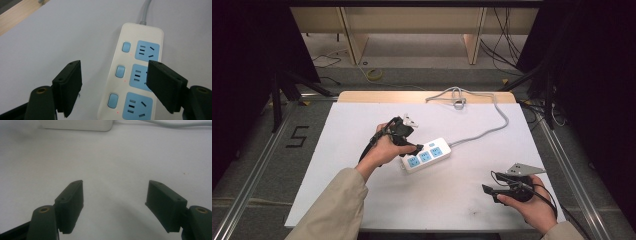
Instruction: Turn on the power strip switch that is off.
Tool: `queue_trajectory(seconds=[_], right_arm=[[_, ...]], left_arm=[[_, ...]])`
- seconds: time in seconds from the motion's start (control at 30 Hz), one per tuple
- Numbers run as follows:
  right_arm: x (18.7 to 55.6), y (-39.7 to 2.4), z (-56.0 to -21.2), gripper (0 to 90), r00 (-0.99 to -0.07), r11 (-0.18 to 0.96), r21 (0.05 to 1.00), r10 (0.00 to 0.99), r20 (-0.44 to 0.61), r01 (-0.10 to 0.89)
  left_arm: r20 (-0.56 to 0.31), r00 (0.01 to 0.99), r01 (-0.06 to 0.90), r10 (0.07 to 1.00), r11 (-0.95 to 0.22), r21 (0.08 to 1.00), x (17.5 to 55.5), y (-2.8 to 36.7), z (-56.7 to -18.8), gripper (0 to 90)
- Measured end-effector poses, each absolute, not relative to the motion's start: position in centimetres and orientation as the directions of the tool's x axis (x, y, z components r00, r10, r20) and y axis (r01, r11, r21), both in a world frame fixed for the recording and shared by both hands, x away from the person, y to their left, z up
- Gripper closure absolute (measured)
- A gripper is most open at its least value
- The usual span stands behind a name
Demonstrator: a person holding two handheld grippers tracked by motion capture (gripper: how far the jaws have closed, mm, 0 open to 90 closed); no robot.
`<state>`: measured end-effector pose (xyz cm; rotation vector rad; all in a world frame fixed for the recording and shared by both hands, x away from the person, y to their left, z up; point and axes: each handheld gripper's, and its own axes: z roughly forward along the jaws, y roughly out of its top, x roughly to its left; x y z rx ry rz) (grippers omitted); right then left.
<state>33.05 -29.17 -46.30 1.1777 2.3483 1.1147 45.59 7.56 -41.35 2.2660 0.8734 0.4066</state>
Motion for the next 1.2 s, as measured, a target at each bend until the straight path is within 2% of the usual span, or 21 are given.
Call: queue_trajectory(seconds=[0.23, 0.47, 0.73, 1.0, 1.2], right_arm=[[33.2, -29.1, -46.3, 30.4, -0.623, 0.365, 0.747, 0.778, 0.084, 0.556], [33.2, -29.2, -46.3, 30.2, -0.619, 0.36, 0.749, 0.781, 0.084, 0.555], [33.2, -29.2, -46.3, 29.9, -0.624, 0.364, 0.752, 0.777, 0.08, 0.55], [33.2, -29.2, -46.3, 29.5, -0.628, 0.364, 0.753, 0.774, 0.083, 0.549], [33.2, -29.1, -46.3, 29.1, -0.633, 0.365, 0.755, 0.77, 0.084, 0.544]], left_arm=[[0.045, 0.685, 0.483, 0.727, -0.5, 0.719, 44.0, 9.9, -41.5, 27.7], [0.028, 0.688, 0.481, 0.725, -0.485, 0.73, 42.2, 11.2, -41.7, 27.2], [0.028, 0.713, 0.449, 0.7, -0.488, 0.748, 40.0, 12.8, -42.7, 25.1], [0.071, 0.749, 0.38, 0.659, -0.514, 0.769, 38.0, 14.2, -43.6, 22.2], [0.053, 0.75, 0.393, 0.659, -0.508, 0.766, 37.0, 15.5, -44.2, 18.9]])
